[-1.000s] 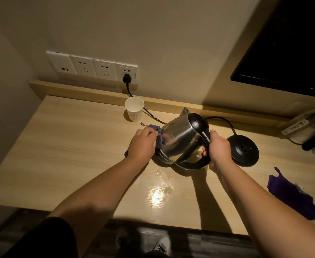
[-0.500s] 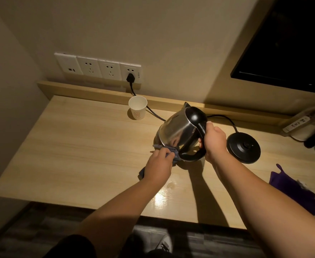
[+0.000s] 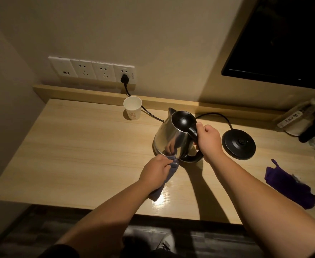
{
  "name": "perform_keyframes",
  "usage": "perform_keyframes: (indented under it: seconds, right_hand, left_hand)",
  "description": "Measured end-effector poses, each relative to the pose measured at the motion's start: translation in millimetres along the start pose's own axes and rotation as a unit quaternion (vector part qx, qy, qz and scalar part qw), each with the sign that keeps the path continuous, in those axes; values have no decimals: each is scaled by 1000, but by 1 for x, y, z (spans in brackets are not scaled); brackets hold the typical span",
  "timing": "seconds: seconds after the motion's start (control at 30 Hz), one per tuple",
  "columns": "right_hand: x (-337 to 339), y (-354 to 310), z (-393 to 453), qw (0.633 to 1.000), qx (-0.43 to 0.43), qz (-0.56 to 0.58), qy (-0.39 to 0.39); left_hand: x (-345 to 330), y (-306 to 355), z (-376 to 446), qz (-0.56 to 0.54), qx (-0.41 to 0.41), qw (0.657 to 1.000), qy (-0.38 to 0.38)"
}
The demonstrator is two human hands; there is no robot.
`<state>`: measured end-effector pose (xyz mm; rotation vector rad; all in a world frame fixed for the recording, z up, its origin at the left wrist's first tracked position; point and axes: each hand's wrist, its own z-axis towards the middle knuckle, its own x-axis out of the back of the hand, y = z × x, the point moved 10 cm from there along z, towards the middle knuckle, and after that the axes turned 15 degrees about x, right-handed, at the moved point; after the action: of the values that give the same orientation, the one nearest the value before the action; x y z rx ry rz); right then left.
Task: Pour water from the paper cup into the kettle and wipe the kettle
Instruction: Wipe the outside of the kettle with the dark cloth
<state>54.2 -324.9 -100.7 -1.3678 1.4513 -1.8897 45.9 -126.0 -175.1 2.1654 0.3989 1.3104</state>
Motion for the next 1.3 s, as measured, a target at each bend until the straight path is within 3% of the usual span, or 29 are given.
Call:
perform_keyframes:
  seconds: [0.27,0.63,0.87,0.93,1.0,1.07,1.17,1.3]
  right_hand:
    - [42,3,12,994,42,-68,-70]
    - [99,9,29,969,84,-148,-181]
    - [127,22,50,961,61,-196,-187]
    - [138,20,52,947,65,-265,-168]
    - [143,-11,52,917,139,-361,-100]
    - [120,-61,32,902,242,-352,-66]
    - [40,-119,-22,864,364,-289,-193]
    - [-34,-117,-73,831,334,-239,-376]
  left_hand:
    - [24,-28,-14,-169,94,973,-123]
    - [26,-9,-18,-262,127,941,-175]
    - [23,5,-22,-300,121,922,-213]
    - [25,11,-26,-313,118,916,-223]
    - [29,15,-27,-312,113,914,-235]
    - [32,16,-28,-299,108,916,-244]
    - [35,19,-31,-293,105,916,-255]
    - [51,24,-40,-291,98,920,-244]
